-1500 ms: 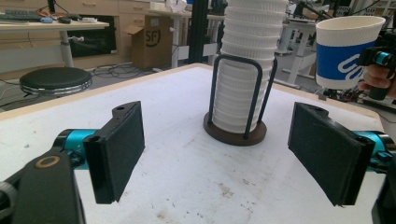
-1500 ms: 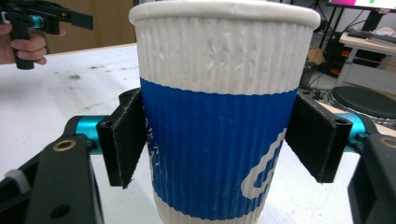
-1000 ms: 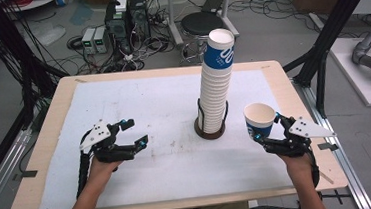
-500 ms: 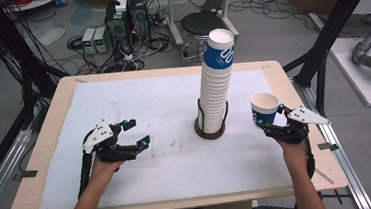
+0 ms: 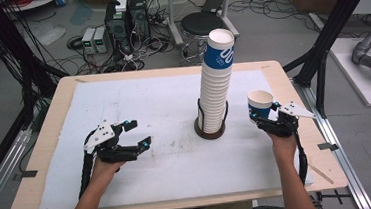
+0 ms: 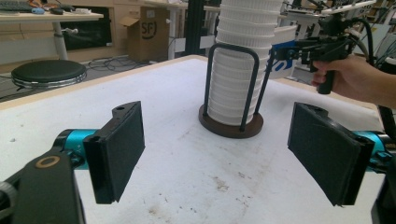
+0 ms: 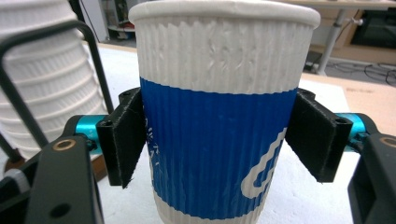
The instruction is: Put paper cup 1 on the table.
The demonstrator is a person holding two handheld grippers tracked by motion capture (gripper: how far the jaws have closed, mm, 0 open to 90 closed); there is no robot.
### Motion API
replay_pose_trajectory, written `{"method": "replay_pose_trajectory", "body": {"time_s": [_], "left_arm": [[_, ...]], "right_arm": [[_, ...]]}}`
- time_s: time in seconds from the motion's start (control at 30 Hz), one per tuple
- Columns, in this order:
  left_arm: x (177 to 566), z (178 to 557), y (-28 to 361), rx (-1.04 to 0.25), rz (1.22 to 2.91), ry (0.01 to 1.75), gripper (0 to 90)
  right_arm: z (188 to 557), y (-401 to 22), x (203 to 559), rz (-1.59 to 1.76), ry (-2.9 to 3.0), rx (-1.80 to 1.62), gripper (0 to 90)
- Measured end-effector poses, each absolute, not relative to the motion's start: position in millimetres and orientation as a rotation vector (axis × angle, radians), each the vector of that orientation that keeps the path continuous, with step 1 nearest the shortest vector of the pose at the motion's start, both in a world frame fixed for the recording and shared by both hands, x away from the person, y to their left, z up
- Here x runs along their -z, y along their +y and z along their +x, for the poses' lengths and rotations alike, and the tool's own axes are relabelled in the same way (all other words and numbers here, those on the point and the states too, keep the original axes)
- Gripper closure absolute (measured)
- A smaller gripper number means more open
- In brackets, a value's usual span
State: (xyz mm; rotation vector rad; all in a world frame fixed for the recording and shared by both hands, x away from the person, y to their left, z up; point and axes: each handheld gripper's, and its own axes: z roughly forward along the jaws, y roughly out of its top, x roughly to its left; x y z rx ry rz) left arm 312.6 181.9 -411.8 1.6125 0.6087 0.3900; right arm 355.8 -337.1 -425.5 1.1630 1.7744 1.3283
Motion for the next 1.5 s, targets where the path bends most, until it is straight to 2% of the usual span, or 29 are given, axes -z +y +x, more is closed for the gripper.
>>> {"method": "replay_pose_trajectory", "body": {"time_s": [0.3, 0.6, 1.5], "left_arm": [[412.6, 312.6, 180.8, -0.386, 1.615, 0.611, 18.8], [412.6, 312.9, 181.3, -0.381, 1.621, 0.611, 18.9], [412.7, 313.6, 181.1, -0.377, 1.622, 0.616, 18.9]], "right_arm": [[365.6, -335.6, 441.9, 1.244, 1.838, -1.24, 26.1], [365.3, -333.7, 443.9, 1.239, 1.907, -1.18, 25.2], [327.8, -354.5, 437.2, 1.283, 2.052, -1.147, 20.2]]}}
